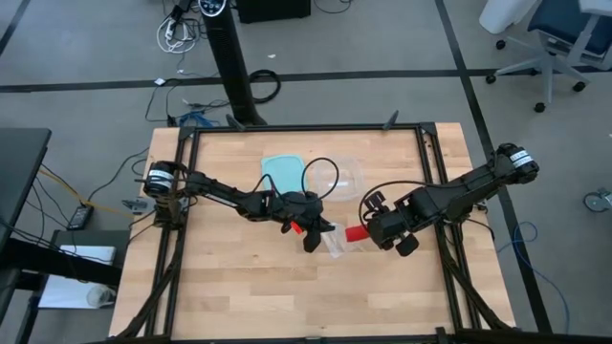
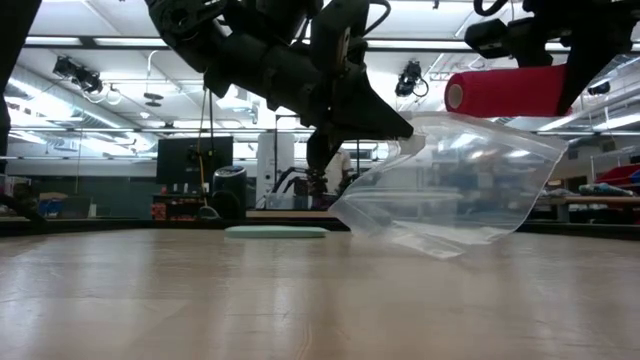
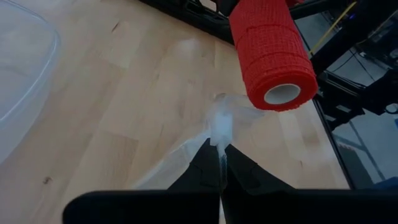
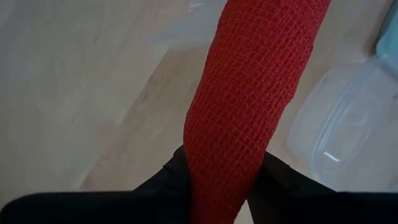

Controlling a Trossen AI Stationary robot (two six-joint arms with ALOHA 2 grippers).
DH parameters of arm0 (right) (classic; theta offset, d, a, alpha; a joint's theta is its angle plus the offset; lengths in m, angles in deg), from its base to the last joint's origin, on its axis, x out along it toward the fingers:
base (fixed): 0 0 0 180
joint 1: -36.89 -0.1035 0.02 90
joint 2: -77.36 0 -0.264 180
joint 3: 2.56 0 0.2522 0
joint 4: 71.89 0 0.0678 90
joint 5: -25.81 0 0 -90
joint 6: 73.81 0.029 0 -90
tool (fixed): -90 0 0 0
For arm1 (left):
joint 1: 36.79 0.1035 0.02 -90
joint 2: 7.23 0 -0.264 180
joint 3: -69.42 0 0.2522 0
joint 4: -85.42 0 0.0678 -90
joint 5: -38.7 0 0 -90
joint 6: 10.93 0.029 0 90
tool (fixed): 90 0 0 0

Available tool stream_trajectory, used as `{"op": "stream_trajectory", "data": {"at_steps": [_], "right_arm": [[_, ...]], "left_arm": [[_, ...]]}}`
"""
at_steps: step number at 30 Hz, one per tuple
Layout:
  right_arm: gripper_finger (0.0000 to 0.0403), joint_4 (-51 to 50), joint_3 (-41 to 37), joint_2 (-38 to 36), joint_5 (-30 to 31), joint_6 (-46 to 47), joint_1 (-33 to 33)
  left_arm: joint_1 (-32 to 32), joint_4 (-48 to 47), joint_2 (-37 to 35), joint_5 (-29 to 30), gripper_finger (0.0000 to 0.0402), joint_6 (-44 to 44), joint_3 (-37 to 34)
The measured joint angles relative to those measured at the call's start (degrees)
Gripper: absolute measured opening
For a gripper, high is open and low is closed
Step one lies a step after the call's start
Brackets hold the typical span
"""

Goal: Roll bandage
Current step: Put the red rolled bandage into the transparent zip lock bag

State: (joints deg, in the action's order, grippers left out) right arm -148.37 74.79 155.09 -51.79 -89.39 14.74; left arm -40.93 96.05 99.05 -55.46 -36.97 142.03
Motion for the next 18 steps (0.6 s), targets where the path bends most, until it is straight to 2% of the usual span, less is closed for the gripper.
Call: {"op": "stream_trajectory", "data": {"at_steps": [9,15,18], "right_arm": [[0.0102,-2.35,0.07,0.4,1.69,-1.42,0.57],[0.0102,-5.35,0.09,3.75,1.87,-1.43,2.41],[0.0101,-6.08,0.09,4.83,4.2,-0.7,3.24]], "left_arm": [[0.27,0.28,0.0,0.01,0.0,-3.46,0.0],[0.39,1.78,0.0,0.01,0.0,-8.0,0.0],[0.39,1.85,0.0,-0.66,0.0,-9.18,0.0]]}}
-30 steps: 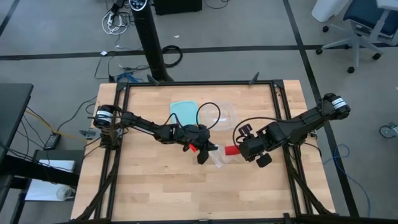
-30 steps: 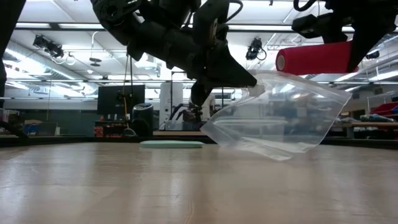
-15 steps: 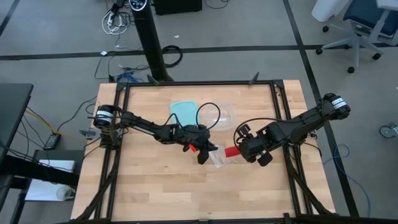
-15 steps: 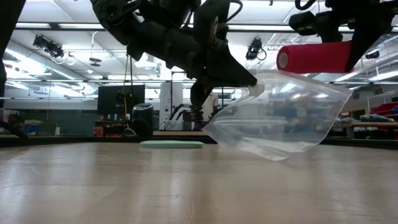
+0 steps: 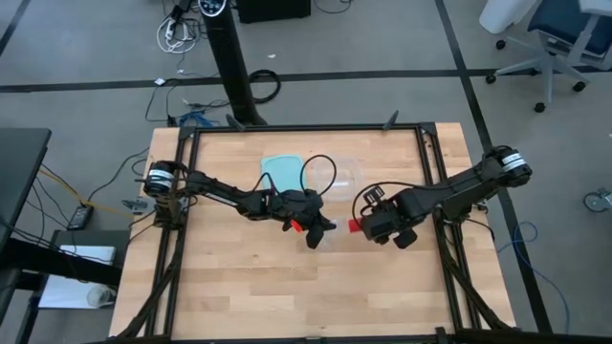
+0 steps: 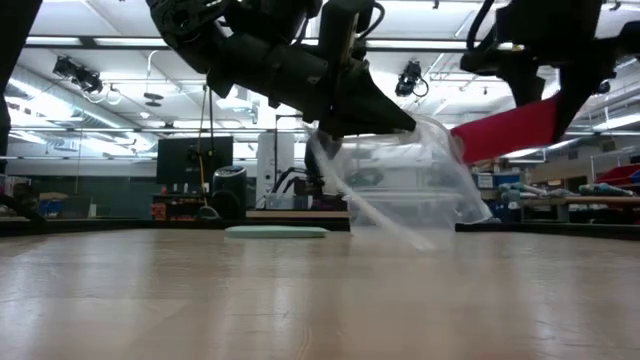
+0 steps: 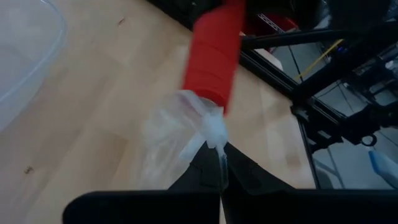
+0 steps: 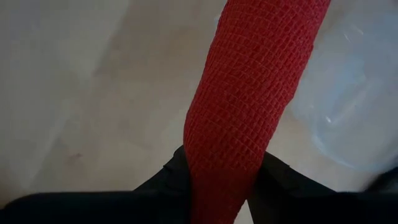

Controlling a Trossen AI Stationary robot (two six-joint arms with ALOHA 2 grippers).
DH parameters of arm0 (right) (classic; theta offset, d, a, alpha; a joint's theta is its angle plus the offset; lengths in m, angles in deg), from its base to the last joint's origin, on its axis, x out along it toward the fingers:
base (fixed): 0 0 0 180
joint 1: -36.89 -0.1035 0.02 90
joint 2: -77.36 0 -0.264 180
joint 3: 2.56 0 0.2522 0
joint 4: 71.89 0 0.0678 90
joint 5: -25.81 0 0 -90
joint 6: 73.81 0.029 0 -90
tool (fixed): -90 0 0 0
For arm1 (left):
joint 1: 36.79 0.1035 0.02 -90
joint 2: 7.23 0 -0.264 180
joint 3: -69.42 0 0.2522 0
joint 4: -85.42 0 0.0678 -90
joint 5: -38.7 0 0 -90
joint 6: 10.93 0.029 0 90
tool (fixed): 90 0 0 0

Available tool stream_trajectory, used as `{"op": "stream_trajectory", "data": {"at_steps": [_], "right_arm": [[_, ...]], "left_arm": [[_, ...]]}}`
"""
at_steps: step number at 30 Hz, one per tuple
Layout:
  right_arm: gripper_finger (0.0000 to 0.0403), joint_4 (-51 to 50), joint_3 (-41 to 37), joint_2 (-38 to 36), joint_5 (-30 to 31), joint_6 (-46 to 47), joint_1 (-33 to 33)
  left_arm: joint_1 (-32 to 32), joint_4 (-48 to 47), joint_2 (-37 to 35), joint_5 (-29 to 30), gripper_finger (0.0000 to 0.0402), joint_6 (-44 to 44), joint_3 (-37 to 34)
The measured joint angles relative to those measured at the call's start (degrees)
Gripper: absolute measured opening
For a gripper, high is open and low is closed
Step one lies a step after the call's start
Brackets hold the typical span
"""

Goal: Roll bandage
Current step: Put the red rolled bandage into the transparent zip lock bag

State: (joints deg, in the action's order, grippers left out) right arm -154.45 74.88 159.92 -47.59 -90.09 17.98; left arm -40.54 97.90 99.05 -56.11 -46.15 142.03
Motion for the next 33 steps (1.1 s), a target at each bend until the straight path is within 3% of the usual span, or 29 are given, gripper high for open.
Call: {"op": "stream_trajectory", "data": {"at_steps": [18,27,31,33], "right_arm": [[0.01,7.01,0.0,0.81,-1.55,-5.9,-1.03],[0.01,6.7,0.0,0.81,1.57,-3.69,3.81],[0.01,7.43,0.0,0.79,-5.08,-4.25,5.13],[0.01,7.75,0.0,0.79,-4.41,-4.2,5.09]], "left_arm": [[1.22,-0.34,0.0,-1.35,0.0,-0.96,0.04],[1.25,0.4,0.0,-3.91,0.0,-0.71,0.04],[1.25,0.18,0.0,-4.53,0.0,0.41,0.04],[1.25,0.15,0.0,-4.58,0.0,0.46,0.04]]}}
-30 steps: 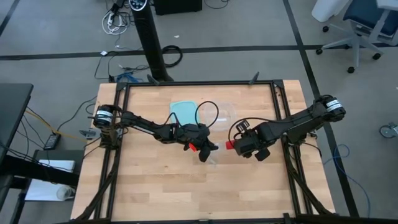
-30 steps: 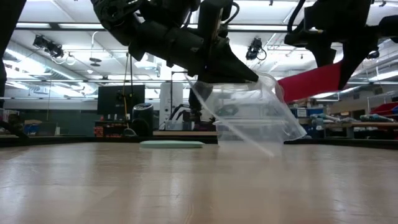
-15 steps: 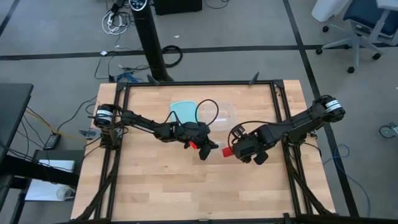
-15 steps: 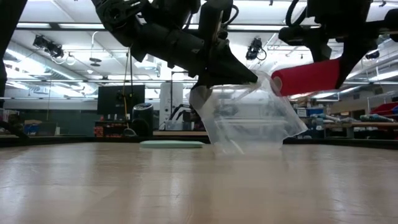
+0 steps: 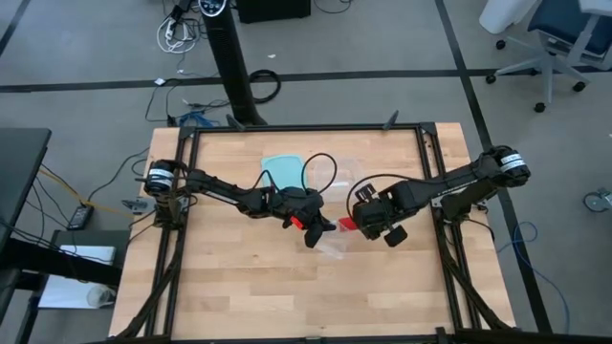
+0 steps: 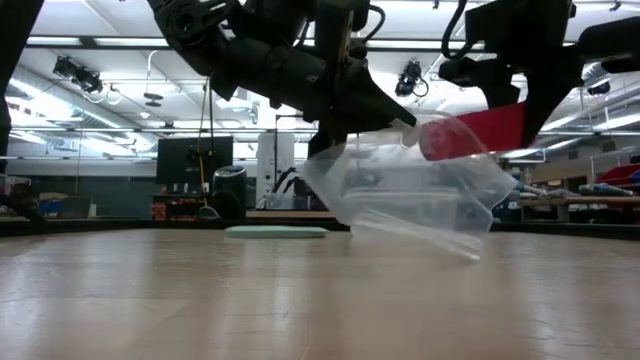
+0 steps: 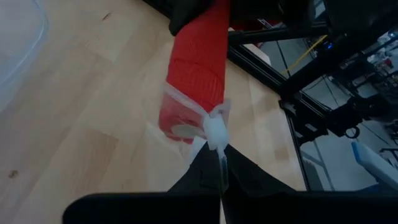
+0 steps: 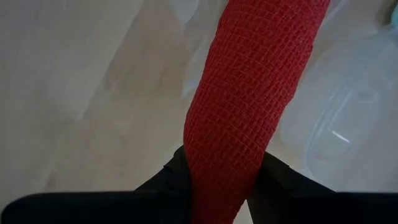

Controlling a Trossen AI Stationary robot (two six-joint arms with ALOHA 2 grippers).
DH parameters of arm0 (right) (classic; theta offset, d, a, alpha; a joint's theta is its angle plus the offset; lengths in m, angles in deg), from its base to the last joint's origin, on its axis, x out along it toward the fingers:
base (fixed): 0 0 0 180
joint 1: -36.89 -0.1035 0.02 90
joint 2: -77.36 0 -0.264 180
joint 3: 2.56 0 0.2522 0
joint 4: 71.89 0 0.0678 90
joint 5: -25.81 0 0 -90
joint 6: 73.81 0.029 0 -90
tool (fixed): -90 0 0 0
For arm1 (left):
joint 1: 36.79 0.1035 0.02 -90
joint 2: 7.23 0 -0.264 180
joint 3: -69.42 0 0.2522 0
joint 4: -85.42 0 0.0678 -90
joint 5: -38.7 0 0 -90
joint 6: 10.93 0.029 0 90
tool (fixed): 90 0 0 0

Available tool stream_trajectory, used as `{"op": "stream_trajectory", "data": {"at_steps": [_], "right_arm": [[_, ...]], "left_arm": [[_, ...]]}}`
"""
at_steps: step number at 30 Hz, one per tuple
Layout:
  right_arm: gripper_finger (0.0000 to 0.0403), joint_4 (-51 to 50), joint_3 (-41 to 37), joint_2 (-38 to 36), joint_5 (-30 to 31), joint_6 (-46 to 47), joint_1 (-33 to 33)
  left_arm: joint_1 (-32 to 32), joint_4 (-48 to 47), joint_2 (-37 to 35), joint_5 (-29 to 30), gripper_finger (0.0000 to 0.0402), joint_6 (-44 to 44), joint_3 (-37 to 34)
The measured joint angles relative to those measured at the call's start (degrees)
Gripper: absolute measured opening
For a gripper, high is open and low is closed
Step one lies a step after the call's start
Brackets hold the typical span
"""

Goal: Roll bandage
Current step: Put the red rolled bandage into the transparent zip lock bag

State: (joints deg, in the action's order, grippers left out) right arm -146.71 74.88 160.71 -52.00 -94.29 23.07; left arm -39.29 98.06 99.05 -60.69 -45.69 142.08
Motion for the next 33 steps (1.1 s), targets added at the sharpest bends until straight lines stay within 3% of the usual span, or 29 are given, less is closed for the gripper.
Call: {"op": "stream_trajectory", "data": {"at_steps": [2,5,8,11,14,18,21,23,27,28,31,33], "right_arm": [[0.01,0.02,0.0,0.0,0.58,0.8,0.02],[0.01,0.97,0.0,0.0,-3.99,-0.86,-0.32],[0.01,0.81,0.0,-0.01,1.12,1.7,-0.36],[0.0099,2.13,-0.02,-0.02,-6.08,0.29,-0.07],[0.0098,2.52,-0.02,0.0,-1.41,1.72,-0.4],[0.0097,4.49,-0.02,0.68,-8.1,-1.72,-0.68],[0.0096,2.68,-0.02,0.81,0.72,0.33,-1.2],[0.0096,0.98,-0.03,1.04,3.5,0.73,-0.28],[0.0096,1.1,-0.02,1.01,-4.18,-0.28,-0.13],[0.0096,0.85,-0.02,1.03,-4.14,-0.37,-0.22],[0.0096,0.56,-0.02,1.03,5.09,3.41,0.45],[0.0096,0.99,-0.02,1.03,0.92,2.83,0.79]], "left_arm": [[-0.01,0.0,0.0,0.04,0.0,0.11,0.0],[0.2,0.03,0.0,0.26,0.0,0.33,0.0],[0.53,0.9,0.02,0.55,0.0,0.39,0.0],[0.66,1.11,0.0,0.75,0.0,0.62,0.0],[0.85,1.35,0.02,1.88,0.0,1.29,0.02],[1.36,1.89,0.02,1.86,0.0,-0.86,0.02],[1.66,4.62,0.02,1.52,0.0,-5.06,0.03],[2.05,6.47,0.02,-0.2,0.0,-7.49,0.07],[2.6,9.32,0.03,-5.01,0.0,-11.96,0.07],[2.69,10.11,0.07,-6.17,0.0,-13.47,0.07],[3.02,11.64,0.07,-6.92,0.0,-15.94,0.15],[3.36,11.54,0.07,-6.76,0.0,-16.2,0.17]]}}
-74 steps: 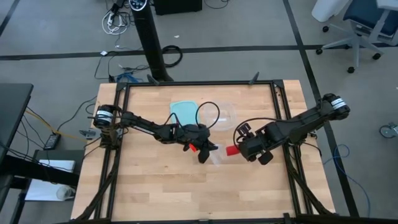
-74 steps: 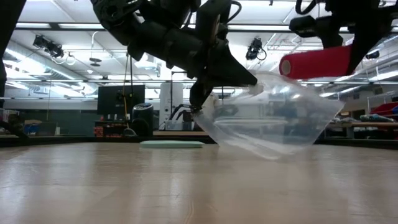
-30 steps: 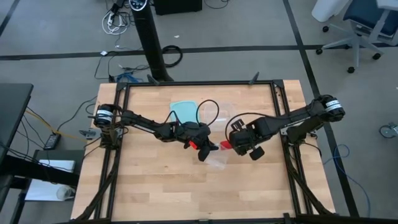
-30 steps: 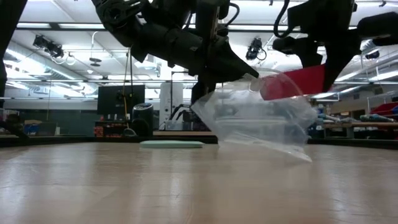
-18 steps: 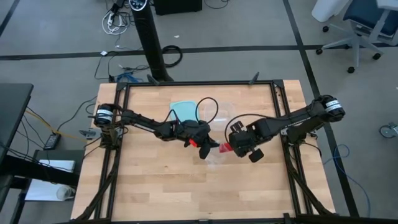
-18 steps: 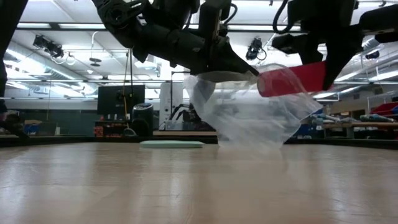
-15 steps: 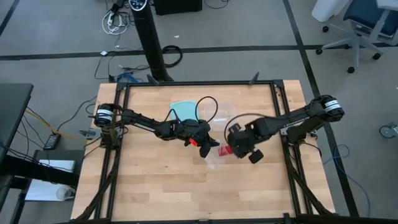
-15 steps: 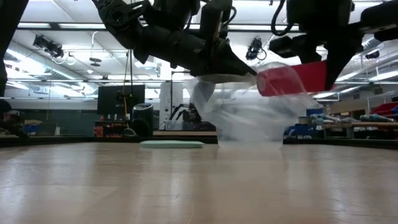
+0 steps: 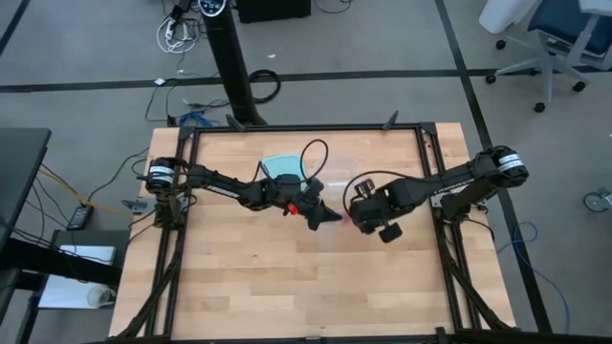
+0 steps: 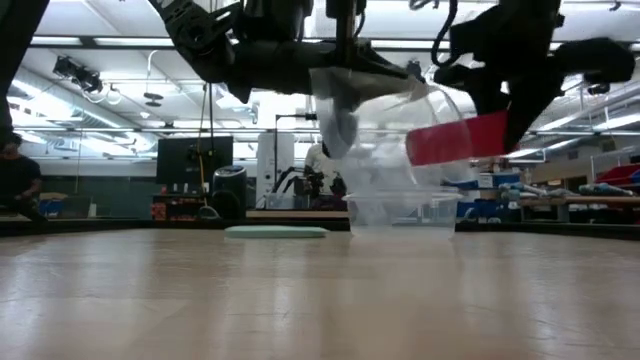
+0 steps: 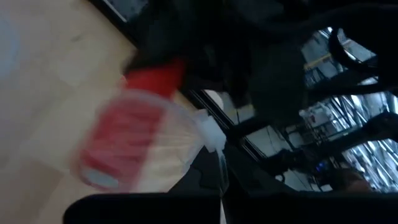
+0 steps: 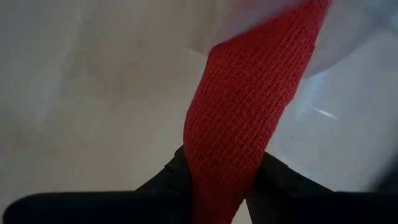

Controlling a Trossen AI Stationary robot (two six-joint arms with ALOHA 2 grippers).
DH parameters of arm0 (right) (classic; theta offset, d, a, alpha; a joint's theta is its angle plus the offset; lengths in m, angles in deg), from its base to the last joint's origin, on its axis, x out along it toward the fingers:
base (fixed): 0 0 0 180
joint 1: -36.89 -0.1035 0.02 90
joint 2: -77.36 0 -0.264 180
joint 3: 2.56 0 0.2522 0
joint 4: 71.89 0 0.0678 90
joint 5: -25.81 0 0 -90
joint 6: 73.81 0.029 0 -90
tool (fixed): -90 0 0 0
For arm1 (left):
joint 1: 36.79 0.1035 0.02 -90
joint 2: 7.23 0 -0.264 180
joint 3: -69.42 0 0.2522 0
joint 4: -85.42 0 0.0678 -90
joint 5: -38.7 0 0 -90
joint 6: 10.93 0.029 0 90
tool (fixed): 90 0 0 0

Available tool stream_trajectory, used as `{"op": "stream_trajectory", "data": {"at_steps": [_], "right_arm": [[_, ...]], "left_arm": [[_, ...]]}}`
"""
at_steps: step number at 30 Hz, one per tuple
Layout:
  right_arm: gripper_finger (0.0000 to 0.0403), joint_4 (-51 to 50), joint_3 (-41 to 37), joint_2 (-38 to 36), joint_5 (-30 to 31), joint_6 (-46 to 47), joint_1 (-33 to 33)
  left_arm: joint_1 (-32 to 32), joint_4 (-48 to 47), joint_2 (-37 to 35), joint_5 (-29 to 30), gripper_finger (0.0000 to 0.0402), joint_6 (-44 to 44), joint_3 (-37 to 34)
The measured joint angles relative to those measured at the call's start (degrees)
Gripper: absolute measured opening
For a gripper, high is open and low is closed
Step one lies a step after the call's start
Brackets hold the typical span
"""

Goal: Roll bandage
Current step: Put the red rolled bandage into the transparent zip lock bag

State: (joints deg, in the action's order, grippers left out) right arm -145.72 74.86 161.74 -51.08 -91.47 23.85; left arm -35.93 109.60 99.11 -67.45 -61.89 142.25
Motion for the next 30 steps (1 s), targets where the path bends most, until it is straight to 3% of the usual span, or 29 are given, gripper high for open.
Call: {"op": "stream_trajectory", "data": {"at_steps": [2,3,12,17,21,27,30], "right_arm": [[0.0095,2.59,0.0,0.0,-6.75,-2.31,-0.63],[0.0095,3.59,0.01,0.0,-7.17,-2.6,-1.0],[0.0094,1.76,2.6,0.02,2.2,-2.34,-1.66],[0.0094,1.3,3.55,0.02,-2.92,-6.92,-1.91],[0.0093,-4.9,3.63,0.02,3.74,-6.81,-1.36],[0.0093,-10.85,5.93,0.0,5.37,-5.16,-0.75],[0.0093,-14.59,9.08,0.0,9.54,-6.7,-1.26]], "left_arm": [[-0.01,-0.09,0.0,-0.26,0.0,-0.14,0.0],[-0.02,-0.08,0.0,-0.44,0.0,-0.13,0.0],[0.22,-5.19,-0.01,2.97,0.0,2.32,0.06],[0.27,-6.42,-0.09,4.79,0.0,2.45,0.15],[0.11,-8.28,-0.07,8.22,0.0,1.86,1.99],[0.38,-8.62,-0.07,11.18,0.0,5.28,6.86],[1.19,-10.63,-0.07,11.61,0.0,7.04,9.96]]}}
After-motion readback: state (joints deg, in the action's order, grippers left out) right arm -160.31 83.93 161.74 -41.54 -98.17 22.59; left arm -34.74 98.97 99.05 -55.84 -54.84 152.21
